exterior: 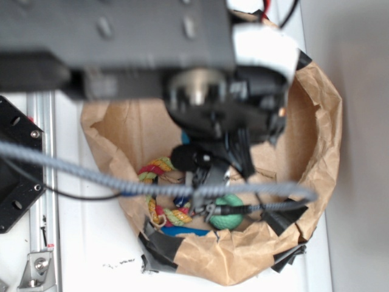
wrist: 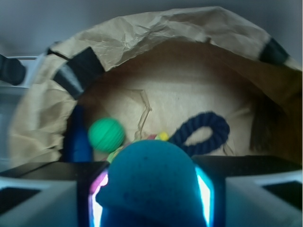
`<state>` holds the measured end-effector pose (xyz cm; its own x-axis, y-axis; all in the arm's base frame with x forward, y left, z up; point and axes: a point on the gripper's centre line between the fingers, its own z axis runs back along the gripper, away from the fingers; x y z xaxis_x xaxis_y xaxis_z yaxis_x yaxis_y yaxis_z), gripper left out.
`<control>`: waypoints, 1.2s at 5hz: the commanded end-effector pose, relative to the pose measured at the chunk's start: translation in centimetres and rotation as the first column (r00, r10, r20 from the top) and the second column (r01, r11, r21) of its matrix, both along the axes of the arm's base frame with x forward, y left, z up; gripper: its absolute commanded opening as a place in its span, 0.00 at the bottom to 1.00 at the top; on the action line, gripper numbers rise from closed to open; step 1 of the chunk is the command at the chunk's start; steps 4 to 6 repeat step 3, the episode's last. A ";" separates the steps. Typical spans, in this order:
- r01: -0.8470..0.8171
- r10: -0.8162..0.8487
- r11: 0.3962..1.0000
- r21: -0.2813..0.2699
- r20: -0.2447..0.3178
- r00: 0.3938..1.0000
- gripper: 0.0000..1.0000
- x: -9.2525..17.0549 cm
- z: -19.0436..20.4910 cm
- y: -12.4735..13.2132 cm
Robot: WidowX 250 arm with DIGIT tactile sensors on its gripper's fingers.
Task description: Grab the blue ball.
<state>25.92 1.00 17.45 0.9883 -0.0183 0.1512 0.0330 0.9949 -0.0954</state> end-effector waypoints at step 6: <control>-0.268 0.262 0.961 0.072 0.085 0.961 0.00 -0.5 -0.2 -0.4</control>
